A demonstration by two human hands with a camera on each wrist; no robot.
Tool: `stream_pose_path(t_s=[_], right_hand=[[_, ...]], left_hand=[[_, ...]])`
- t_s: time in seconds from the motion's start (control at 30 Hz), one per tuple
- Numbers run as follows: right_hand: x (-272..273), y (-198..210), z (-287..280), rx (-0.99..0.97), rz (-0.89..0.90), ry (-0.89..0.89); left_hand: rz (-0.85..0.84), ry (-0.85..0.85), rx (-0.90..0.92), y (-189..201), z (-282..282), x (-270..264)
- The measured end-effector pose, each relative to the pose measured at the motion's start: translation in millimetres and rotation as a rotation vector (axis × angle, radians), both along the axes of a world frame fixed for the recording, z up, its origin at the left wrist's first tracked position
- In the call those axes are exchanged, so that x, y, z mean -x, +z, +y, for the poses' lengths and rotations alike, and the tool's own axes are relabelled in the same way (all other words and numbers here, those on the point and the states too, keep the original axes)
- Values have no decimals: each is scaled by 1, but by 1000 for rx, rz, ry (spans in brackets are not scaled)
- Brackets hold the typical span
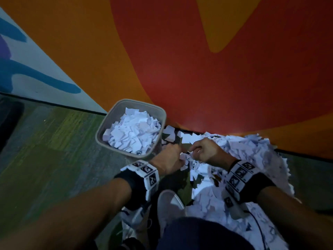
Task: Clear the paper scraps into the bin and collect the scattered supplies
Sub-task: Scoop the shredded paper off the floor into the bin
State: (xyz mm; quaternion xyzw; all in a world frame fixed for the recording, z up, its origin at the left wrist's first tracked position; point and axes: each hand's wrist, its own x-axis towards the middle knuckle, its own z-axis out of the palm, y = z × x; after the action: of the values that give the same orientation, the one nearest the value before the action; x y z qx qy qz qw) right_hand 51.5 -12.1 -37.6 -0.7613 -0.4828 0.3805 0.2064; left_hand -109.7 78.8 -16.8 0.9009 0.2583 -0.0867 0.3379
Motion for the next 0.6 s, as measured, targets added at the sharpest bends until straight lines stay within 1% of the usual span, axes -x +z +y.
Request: stream_pose_path(t_s=[0.1,0.2,0.27,0.33,0.4,0.47,0.53,0.57,0.6], right_hand=[[-5,-43,10,100,10,-39],[-6,-80,23,134,59,-72],[-8,-103,32,117,89,-45],[-8,-126,40,134,65,1],[-6,-148,50,157,-14,86],[-1,-164,56,218,-207,193],[4,-174,61,217,-422,270],[6,-172,64,209,-467,275],[8,-176,66,196,-477,273]], left_hand=[[-8,154,79,-65,0,-6],[-1,251,75,-110,2,-10],[97,269,50,-136,4,-12],[212,241,-2,-160,3,-11],[301,219,-76,-175,0,-7],[348,213,-126,-185,-5,-2],[336,184,-169,-198,-7,4],[307,163,-196,-205,-7,8],[289,135,-217,-214,-5,12]])
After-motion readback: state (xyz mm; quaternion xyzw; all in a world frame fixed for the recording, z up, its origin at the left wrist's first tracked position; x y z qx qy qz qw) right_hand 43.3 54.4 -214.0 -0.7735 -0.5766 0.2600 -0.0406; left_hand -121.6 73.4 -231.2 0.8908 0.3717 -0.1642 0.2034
